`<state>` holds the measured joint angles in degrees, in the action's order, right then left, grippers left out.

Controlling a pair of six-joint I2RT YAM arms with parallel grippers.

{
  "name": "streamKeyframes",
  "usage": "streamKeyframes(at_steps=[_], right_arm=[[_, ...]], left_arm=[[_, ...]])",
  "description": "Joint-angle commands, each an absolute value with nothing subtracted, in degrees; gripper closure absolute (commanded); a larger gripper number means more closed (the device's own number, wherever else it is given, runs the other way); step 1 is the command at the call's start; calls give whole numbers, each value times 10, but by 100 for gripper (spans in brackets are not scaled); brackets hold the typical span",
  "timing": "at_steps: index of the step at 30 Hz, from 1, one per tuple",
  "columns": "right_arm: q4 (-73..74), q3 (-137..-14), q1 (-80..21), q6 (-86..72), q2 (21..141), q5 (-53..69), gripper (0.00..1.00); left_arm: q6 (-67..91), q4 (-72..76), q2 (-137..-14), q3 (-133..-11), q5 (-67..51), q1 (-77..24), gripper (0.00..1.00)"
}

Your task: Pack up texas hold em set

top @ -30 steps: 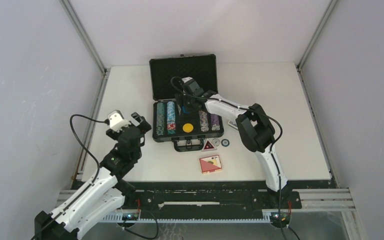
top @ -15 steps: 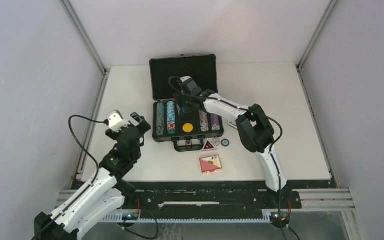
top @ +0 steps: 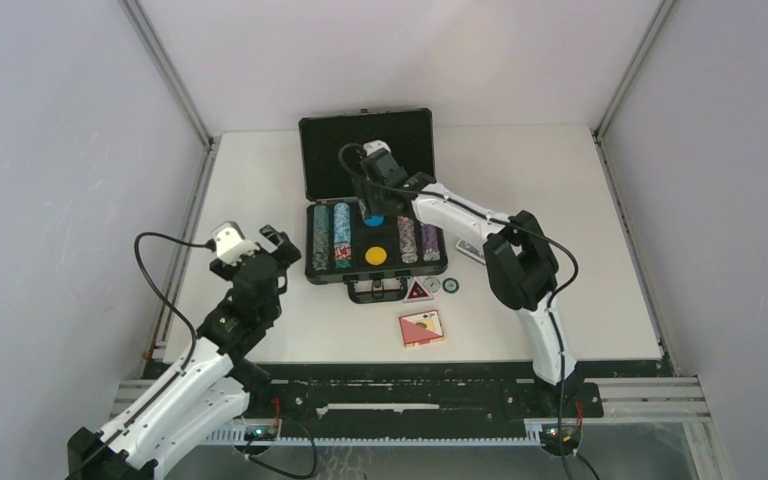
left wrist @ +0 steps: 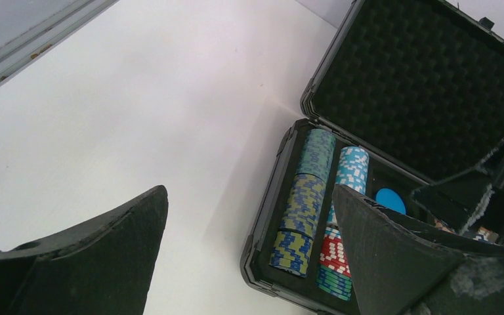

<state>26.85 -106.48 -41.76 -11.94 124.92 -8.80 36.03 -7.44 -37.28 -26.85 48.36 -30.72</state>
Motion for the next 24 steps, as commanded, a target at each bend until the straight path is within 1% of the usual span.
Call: streamKeyframes(at_steps=[1,5,7,10,11,13,15,16,20,22,24], right_arm=[[238,-1015,-413,-125,1154,-138,32],[256,-930,-368,-143,1079,-162,24],[261,-854,-333,-183,1028,-180,22],[226,-728,-284,-221,935,-180,21],[211,-690,-270,-228,906,-174,19],[202,-637,-239,-239,869,-144,9],[200,-610,-209,-241,860,-93,4],[202,-602,-199,-238,862,-83,3],[196,-591,-214,-164,884,-82,0],[174,-588,-229,-108,903,-115,0],[149,-584,-243,-35,927,-122,0]], left_arm=[[356,-63,-373,-259,492,-305,0],[360,-61,-380,-262,472,-304,0],[360,-57,-381,-262,464,-304,0],[361,-55,-381,-263,460,-305,0],[362,-55,-381,-263,457,-304,0],[363,-51,-380,-264,448,-305,0],[365,-49,-381,-265,442,-306,0],[365,-49,-381,-265,439,-305,0],[350,-37,-381,-261,416,-309,0],[329,-14,-382,-255,400,-318,1],[304,14,-386,-248,389,-336,3]])
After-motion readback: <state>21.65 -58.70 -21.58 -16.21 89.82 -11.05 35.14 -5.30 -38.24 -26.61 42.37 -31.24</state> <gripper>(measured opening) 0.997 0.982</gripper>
